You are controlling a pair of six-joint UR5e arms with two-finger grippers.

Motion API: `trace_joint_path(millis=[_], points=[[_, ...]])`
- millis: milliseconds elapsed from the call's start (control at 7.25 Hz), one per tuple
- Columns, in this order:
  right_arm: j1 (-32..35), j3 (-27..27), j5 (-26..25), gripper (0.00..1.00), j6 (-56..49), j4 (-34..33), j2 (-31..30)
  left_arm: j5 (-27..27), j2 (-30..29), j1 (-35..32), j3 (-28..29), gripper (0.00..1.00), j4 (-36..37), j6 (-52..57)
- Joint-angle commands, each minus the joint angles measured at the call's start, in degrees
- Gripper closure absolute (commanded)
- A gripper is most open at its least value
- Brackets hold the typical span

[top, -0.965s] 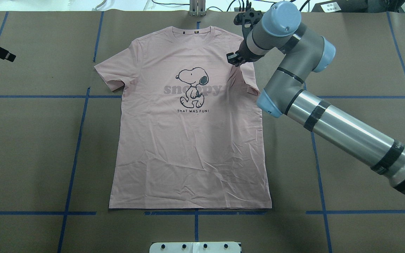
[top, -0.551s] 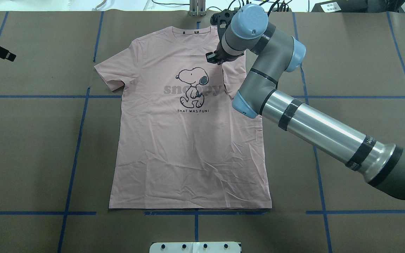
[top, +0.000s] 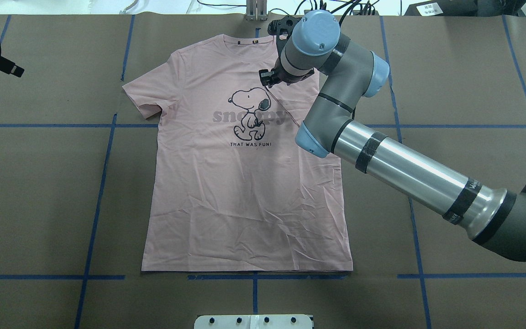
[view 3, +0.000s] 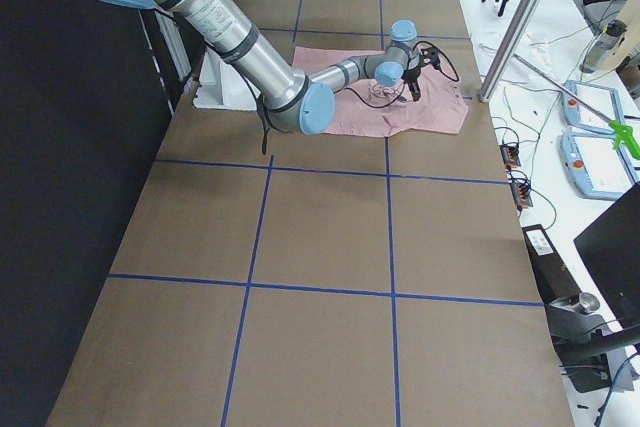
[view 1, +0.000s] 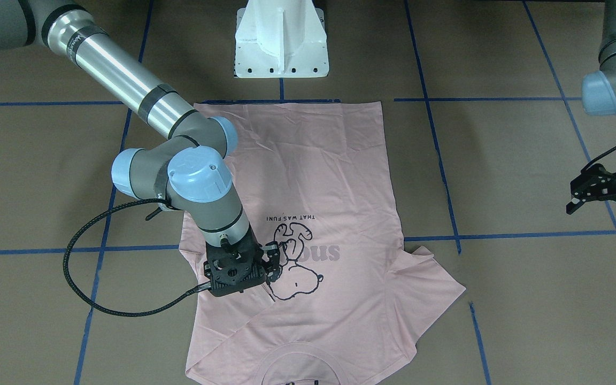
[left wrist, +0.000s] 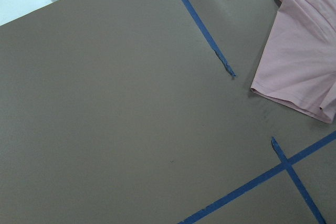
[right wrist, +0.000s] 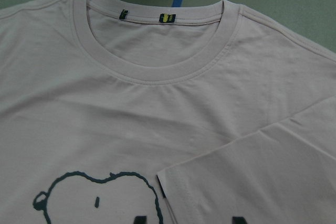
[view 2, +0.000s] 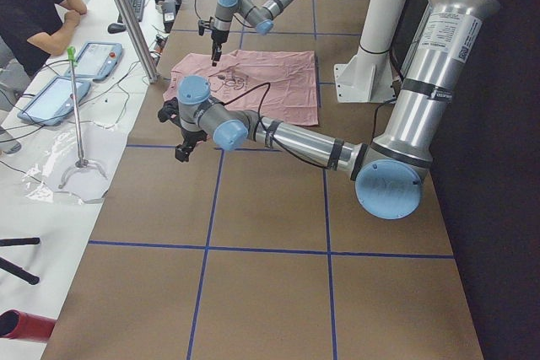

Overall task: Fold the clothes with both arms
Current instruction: 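Release the sleeve and raise the right gripper while the left arm moves in, then fold the sleeve nearest the left gripper onto the shirt body with the left gripper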

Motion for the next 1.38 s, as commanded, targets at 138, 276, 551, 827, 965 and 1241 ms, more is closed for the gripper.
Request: trace_joint_path(millis=[138,276,551,827,965,1241], points=[[0.96,12.16,8.35,0.00,7.65,-22.49,-0.70,4.19,-5.85,7.33,2.50,0.00,-5.22,-26.84],[1.66,20.31,8.21,0.00,7.74,-31.84,-4.01,9.71,-7.35,11.19,4.42,0.00,-8.99,-33.65],[4.91,32.55,9.25,0.00,6.96,-38.68,-11.12,21.22,-13.05,16.39,13.36,0.03,-13.31,-44.48],[7.90,37.87,14.16,0.00,5.47,-38.79,-16.59,28.64,-15.52,20.01,21.54,0.04,-18.07,-45.58],[8.95,39.63,14.27,0.00,2.33,-38.79,-18.61,31.27,-15.97,22.20,24.10,0.05,-20.61,-45.67],[9.32,39.64,14.18,0.00,0.80,-38.52,-19.43,31.47,-15.98,22.83,24.57,0.11,-21.25,-45.58]])
